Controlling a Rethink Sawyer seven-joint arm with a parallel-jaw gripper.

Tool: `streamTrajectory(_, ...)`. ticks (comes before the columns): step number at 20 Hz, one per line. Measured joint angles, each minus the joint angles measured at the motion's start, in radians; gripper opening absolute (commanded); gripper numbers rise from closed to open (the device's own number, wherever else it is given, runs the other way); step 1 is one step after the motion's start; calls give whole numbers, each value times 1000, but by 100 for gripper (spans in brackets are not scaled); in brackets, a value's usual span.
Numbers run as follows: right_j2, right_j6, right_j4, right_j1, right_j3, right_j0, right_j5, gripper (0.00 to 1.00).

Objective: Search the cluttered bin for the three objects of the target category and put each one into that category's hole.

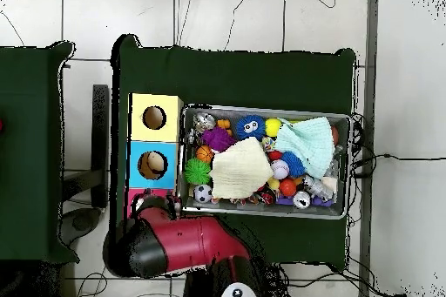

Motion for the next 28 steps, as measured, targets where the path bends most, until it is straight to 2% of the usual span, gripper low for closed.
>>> streamTrajectory(11,-34,0,-56,87,-74,-58,-25,100)
streamTrajectory(28,-124,0,-117,292,-84,-43,-268,100)
